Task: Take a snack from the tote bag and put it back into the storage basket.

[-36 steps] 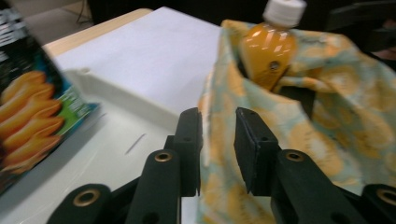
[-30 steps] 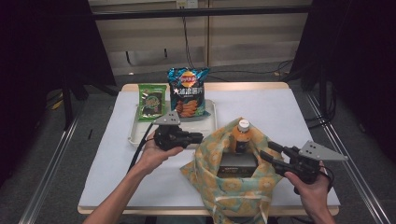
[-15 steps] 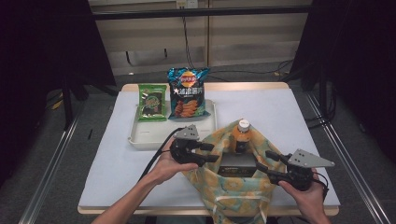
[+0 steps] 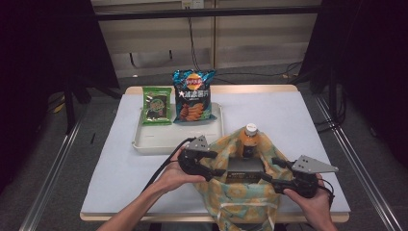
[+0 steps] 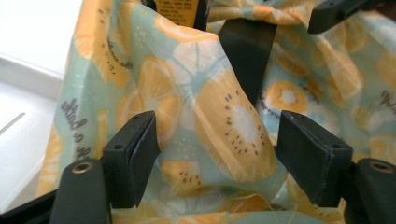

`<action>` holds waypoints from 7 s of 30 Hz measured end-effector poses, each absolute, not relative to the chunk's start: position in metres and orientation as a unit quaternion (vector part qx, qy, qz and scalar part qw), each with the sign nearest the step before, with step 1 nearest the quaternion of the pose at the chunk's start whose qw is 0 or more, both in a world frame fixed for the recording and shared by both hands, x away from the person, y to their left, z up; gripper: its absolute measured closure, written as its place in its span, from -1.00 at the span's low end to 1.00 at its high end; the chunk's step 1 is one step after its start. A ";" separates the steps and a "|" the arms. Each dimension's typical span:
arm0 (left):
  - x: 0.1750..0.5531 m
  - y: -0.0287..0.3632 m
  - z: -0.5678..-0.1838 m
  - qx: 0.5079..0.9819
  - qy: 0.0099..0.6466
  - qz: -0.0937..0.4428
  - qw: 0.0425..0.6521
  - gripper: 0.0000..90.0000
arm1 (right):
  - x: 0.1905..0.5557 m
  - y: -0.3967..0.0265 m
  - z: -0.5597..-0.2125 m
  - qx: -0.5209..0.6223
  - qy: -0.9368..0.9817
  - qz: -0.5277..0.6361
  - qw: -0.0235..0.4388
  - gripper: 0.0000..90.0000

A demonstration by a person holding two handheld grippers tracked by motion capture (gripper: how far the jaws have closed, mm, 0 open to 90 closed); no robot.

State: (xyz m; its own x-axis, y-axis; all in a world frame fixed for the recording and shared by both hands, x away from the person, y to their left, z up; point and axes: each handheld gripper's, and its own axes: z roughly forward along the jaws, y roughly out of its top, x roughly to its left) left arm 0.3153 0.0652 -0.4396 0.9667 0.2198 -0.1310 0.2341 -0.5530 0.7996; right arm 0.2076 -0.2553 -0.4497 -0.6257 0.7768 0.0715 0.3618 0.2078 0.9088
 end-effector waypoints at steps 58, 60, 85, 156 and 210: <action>0.315 0.121 -0.463 0.881 0.189 -0.013 0.433 0.80 | 0.209 -0.247 -0.451 0.368 0.760 0.495 0.206 -0.53; 0.312 0.121 -0.460 0.877 0.189 -0.012 0.441 0.62 | 0.208 -0.246 -0.450 0.367 0.759 0.497 0.206 -0.58; 0.309 0.072 -0.433 0.870 0.114 -0.042 0.478 0.83 | 0.211 -0.246 -0.444 0.366 0.741 0.525 0.202 -0.25; 0.305 0.022 -0.454 0.915 0.055 -0.040 0.397 -0.04 | 0.209 -0.263 -0.447 0.399 0.740 0.498 0.211 -0.24; 0.301 0.062 -0.417 0.882 0.071 -0.051 0.464 -0.03 | 0.196 -0.278 -0.438 0.401 0.727 0.508 0.229 0.92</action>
State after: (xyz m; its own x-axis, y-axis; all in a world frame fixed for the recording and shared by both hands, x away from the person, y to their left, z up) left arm 0.3012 0.0621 -0.4169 0.9848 0.0766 -0.1562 0.1721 -0.5600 0.8104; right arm 0.1964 -0.2781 -0.4384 -0.5739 0.8156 0.0746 0.3511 0.1627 0.9221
